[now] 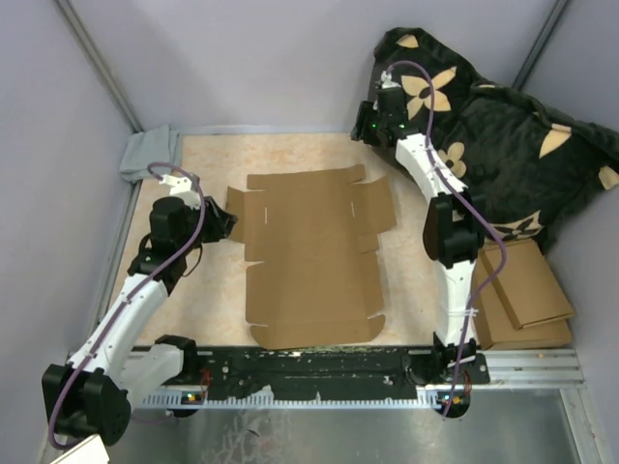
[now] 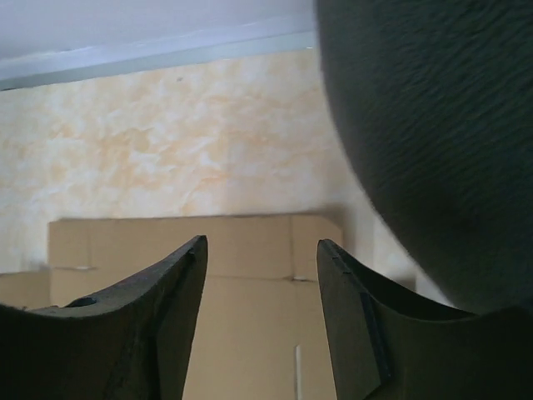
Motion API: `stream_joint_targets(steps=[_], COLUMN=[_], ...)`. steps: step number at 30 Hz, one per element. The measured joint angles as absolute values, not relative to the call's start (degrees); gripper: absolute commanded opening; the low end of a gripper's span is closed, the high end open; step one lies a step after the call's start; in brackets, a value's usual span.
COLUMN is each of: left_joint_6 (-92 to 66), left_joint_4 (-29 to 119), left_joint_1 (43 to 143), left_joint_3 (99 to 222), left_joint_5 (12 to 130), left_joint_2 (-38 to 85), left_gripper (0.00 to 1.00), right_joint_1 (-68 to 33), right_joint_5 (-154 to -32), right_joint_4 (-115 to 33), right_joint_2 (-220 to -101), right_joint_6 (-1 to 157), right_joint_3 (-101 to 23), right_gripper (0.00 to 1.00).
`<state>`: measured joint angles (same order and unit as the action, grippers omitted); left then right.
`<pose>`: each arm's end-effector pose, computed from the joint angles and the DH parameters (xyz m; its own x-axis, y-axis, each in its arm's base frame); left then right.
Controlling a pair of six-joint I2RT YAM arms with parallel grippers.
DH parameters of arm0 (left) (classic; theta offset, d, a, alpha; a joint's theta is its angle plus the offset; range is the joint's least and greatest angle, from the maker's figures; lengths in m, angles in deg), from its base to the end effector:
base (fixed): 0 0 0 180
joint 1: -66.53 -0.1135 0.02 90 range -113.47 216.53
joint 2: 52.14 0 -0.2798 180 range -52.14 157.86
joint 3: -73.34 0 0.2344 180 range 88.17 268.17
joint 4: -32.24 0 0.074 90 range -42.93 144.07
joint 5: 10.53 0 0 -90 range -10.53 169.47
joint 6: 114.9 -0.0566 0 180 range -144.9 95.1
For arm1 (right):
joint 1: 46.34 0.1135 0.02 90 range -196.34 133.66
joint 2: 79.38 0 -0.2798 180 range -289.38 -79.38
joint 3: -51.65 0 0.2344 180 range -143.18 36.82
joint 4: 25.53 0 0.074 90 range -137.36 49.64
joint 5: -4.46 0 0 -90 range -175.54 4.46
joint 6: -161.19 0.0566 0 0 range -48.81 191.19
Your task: Fold the paper box
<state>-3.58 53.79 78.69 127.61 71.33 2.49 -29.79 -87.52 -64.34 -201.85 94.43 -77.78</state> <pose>0.2066 -0.0527 0.2917 -0.4623 -0.2686 -0.8451 0.1813 0.9043 -0.3865 0.4920 0.1482 0.3091 -0.5882 0.2366 -0.7733 -0.0878 0.9319 0.3519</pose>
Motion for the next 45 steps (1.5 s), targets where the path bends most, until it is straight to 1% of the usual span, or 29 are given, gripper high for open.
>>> stream_joint_targets(steps=[4, 11, 18, 27, 30, 34, 40, 45], left_joint_6=[-3.3, -3.0, -3.0, -2.8, -2.8, -2.8, -2.8, -2.6], left_joint_4=[53.8, 53.9, 53.9, 53.9, 53.9, 53.9, 54.0, 54.0], left_joint_1=[78.7, 78.7, 78.7, 78.7, 78.7, 78.7, 78.7, 78.7], left_joint_3=[127.6, 127.6, 127.6, 127.6, 127.6, 127.6, 127.6, 127.6], left_joint_5=[71.2, 71.2, 71.2, 70.9, 70.9, 70.8, 70.6, 70.0], left_joint_2=[2.8, 3.7, 3.9, 3.9, 3.9, 3.9, 4.1, 4.4], left_gripper=[0.41, 0.41, 0.41, 0.41, 0.41, 0.41, 0.41, 0.41], right_joint_1=[-31.6, -30.7, -30.9, -31.0, -31.0, -31.0, -30.6, -30.6], right_joint_5=[-87.4, -87.6, -87.1, -85.0, -84.4, -83.2, -81.2, -81.4], right_joint_4=[-66.0, -69.0, -71.4, -71.7, -71.0, -68.5, -64.1, -62.8], right_joint_2=[-207.9, -212.7, -215.8, -217.1, -217.1, -217.0, -213.8, -213.3], right_joint_6=[93.7, 92.7, 93.0, 93.1, 93.1, 93.4, 93.9, 94.1], right_joint_3=[-82.2, -85.3, -89.8, -90.4, -89.3, -84.9, -73.4, -71.9], right_gripper=[0.58, 0.6, 0.63, 0.61, 0.59, 0.57, 0.57, 0.53])
